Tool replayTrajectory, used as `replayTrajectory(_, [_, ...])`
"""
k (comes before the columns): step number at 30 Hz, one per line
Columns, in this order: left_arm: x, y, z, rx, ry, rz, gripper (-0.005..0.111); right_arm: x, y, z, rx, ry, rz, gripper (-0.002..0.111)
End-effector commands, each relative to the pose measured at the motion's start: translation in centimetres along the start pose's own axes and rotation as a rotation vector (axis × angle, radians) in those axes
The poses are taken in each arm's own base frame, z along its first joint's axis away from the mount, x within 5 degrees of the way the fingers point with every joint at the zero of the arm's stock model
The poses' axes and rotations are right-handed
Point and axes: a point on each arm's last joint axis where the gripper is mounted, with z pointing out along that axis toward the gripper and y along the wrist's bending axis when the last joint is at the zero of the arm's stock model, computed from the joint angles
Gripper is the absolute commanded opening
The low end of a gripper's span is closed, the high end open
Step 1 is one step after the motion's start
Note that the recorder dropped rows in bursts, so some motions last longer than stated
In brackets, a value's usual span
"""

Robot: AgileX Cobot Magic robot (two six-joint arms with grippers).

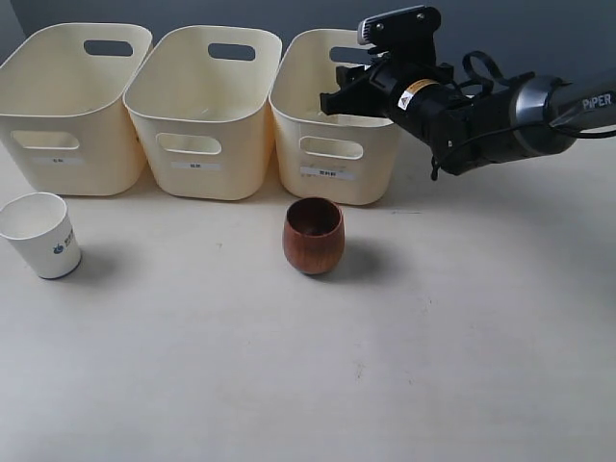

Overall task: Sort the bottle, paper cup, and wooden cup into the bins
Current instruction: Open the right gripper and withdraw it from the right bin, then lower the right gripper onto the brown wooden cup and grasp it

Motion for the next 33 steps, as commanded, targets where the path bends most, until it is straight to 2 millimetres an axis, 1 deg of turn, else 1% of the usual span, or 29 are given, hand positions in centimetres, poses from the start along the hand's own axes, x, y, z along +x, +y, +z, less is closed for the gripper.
replayTrajectory(1, [-0.2, 0.1, 0.0, 0.000, -0.013, -0.006, 0.000, -0.4, -0.1, 0.0, 0.000, -0.023, 0.001, 0.060])
replayTrajectory(4, [-0.2, 0.1, 0.0, 0.000, -0.013, -0.006, 0.000, -0.7, 0.2, 0.0, -0.005, -0.057, 0.000, 0.060])
replayTrajectory(6, [-0.2, 0.1, 0.0, 0.000, -0.013, -0.006, 0.000, -1.8, 0.5, -0.3, -0.014, -0.106, -0.006, 0.060])
replayTrajectory(9, [-0.2, 0.1, 0.0, 0.000, -0.013, -0.006, 0.000, -5.2, 0.9, -1.7, -0.022, -0.183, -0.016, 0.060])
replayTrajectory(10, [-0.2, 0.1, 0.0, 0.000, -0.013, -0.006, 0.000, -5.9, 1.0, -2.1, -0.028, -0.194, -0.026, 0.060])
replayTrajectory(13, [-0.2, 0.1, 0.0, 0.000, -0.013, -0.006, 0.000, -8.7, 1.2, -3.9, -0.058, -0.197, -0.091, 0.058])
replayTrajectory(16, [-0.2, 0.1, 0.0, 0.000, -0.013, -0.006, 0.000, -10.9, 1.7, -5.9, -0.089, -0.145, -0.195, 0.057])
replayTrajectory(18, [-0.2, 0.1, 0.0, 0.000, -0.013, -0.006, 0.000, -12.2, 2.5, -7.8, -0.118, -0.075, -0.320, 0.057])
replayTrajectory(19, [-0.2, 0.1, 0.0, 0.000, -0.013, -0.006, 0.000, -12.4, 3.2, -8.8, -0.129, 0.004, -0.407, 0.057])
replayTrajectory(21, [-0.2, 0.1, 0.0, 0.000, -0.013, -0.006, 0.000, -12.7, 4.0, -10.1, -0.131, 0.085, -0.446, 0.057])
replayTrajectory(22, [-0.2, 0.1, 0.0, 0.000, -0.013, -0.006, 0.000, -12.4, 5.2, -11.1, -0.145, 0.184, -0.506, 0.057])
replayTrajectory(23, [-0.2, 0.1, 0.0, 0.000, -0.013, -0.006, 0.000, -12.0, 5.8, -11.5, -0.159, 0.236, -0.550, 0.057])
replayTrajectory(24, [-0.2, 0.1, 0.0, 0.000, -0.013, -0.006, 0.000, -11.1, 6.9, -12.0, -0.200, 0.332, -0.577, 0.057])
replayTrajectory(25, [-0.2, 0.1, 0.0, 0.000, -0.013, -0.006, 0.000, -10.6, 7.6, -12.3, -0.232, 0.377, -0.585, 0.057])
replayTrajectory(26, [-0.2, 0.1, 0.0, 0.000, -0.013, -0.006, 0.000, -9.7, 8.6, -12.7, -0.311, 0.454, -0.587, 0.057])
replayTrajectory(27, [-0.2, 0.1, 0.0, 0.000, -0.013, -0.006, 0.000, -9.2, 9.1, -12.9, -0.362, 0.491, -0.577, 0.057])
replayTrajectory(28, [-0.2, 0.1, 0.0, 0.000, -0.013, -0.006, 0.000, -8.4, 9.8, -13.3, -0.465, 0.547, -0.572, 0.057])
replayTrajectory(29, [-0.2, 0.1, 0.0, 0.000, -0.013, -0.006, 0.000, -8.1, 10.2, -13.4, -0.526, 0.561, -0.580, 0.057])
replayTrajectory(30, [-0.2, 0.1, 0.0, 0.000, -0.013, -0.006, 0.000, -7.5, 11.0, -13.5, -0.621, 0.606, -0.545, 0.057])
replayTrajectory(31, [-0.2, 0.1, 0.0, 0.000, -0.013, -0.006, 0.000, -7.1, 11.4, -13.4, -0.673, 0.658, -0.512, 0.057])
replayTrajectory(33, [-0.2, 0.1, 0.0, 0.000, -0.013, -0.006, 0.000, -6.2, 11.8, -12.7, -0.695, 0.699, -0.482, 0.057])
